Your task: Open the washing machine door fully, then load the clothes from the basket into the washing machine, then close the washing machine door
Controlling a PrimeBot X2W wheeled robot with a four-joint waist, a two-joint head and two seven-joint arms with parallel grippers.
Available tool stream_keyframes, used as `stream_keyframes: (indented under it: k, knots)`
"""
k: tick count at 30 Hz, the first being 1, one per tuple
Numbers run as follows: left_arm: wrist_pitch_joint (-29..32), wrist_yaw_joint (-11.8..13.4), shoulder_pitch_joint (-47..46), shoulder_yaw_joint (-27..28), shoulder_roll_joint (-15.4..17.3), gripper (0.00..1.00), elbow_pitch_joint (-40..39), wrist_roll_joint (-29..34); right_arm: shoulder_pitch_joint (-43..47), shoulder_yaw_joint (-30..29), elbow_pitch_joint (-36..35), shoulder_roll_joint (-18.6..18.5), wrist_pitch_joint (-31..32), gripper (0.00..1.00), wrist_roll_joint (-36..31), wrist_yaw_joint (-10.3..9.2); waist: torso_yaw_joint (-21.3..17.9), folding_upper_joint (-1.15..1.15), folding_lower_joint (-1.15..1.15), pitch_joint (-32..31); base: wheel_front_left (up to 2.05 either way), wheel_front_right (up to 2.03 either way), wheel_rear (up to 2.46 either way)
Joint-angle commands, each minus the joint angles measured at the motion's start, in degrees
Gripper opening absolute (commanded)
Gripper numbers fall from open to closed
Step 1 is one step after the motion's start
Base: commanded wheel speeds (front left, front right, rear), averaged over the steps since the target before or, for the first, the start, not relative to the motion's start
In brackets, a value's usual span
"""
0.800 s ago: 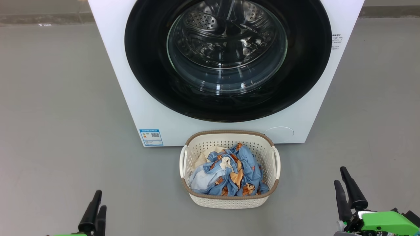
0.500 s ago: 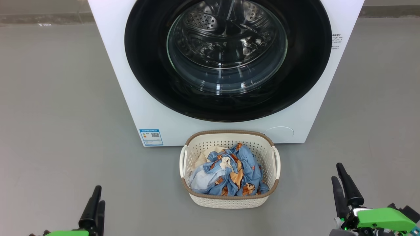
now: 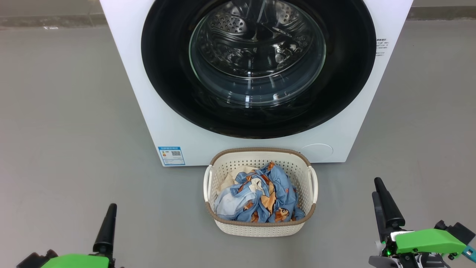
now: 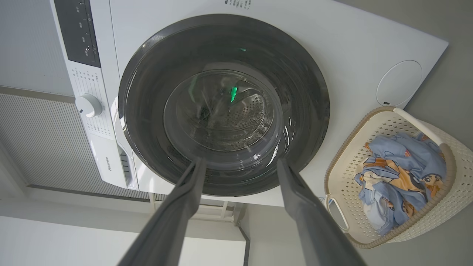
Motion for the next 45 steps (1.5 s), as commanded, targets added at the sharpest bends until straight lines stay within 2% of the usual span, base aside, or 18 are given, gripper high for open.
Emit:
stream_keyframes:
  k: [1,14,26,30,31,39,45]
  knots:
    - [-0.5,-0.3,-2.8,0.5,1.2,1.0,-1.9,1.2,-3.2,0.9,-1.9,-0.6,-0.6,1.0,-1.2,0.03,0.0,0.0,0.0,0.0,0.0,0.0,0.0]
    - [-2.7,-0.4,-3.5,-1.1,2.1,1.0,-2.5,13.2,-4.3,3.1,-2.8,-1.3,-2.7,1.0,-11.0,0.04,0.0,0.0,0.0,0.0,0.0,0.0,0.0]
    - [-4.8,-0.4,-3.9,-1.2,2.0,1.0,-2.4,27.9,-5.1,4.2,-2.5,-1.9,-4.6,1.0,-24.9,0.05,0.0,0.0,0.0,0.2,0.0,0.0,0.0]
    - [-5.5,-0.4,-4.0,-1.3,2.0,1.0,-2.2,32.3,-5.5,4.1,-2.2,-2.0,-5.2,1.0,-30.6,0.05,-0.1,0.0,0.0,0.3,0.0,0.0,0.0]
    - [-5.8,-0.4,-4.0,-1.3,2.1,1.0,-2.0,34.5,-5.7,4.3,-2.1,-2.1,-5.5,1.0,-33.9,0.05,-0.2,0.0,0.0,0.3,0.0,0.0,0.0]
    - [-7.2,-0.4,-4.2,-0.5,1.5,1.0,-1.9,41.2,-6.3,4.9,-2.1,-1.7,-6.8,1.0,-44.2,0.06,-0.4,0.0,0.0,0.2,0.0,0.0,0.0]
    - [-8.0,-0.4,-4.4,-0.7,1.5,1.0,-1.6,45.8,-6.6,4.6,-2.2,-1.3,-7.6,1.0,-49.1,0.06,-0.5,0.0,0.0,0.2,0.0,0.0,0.0]
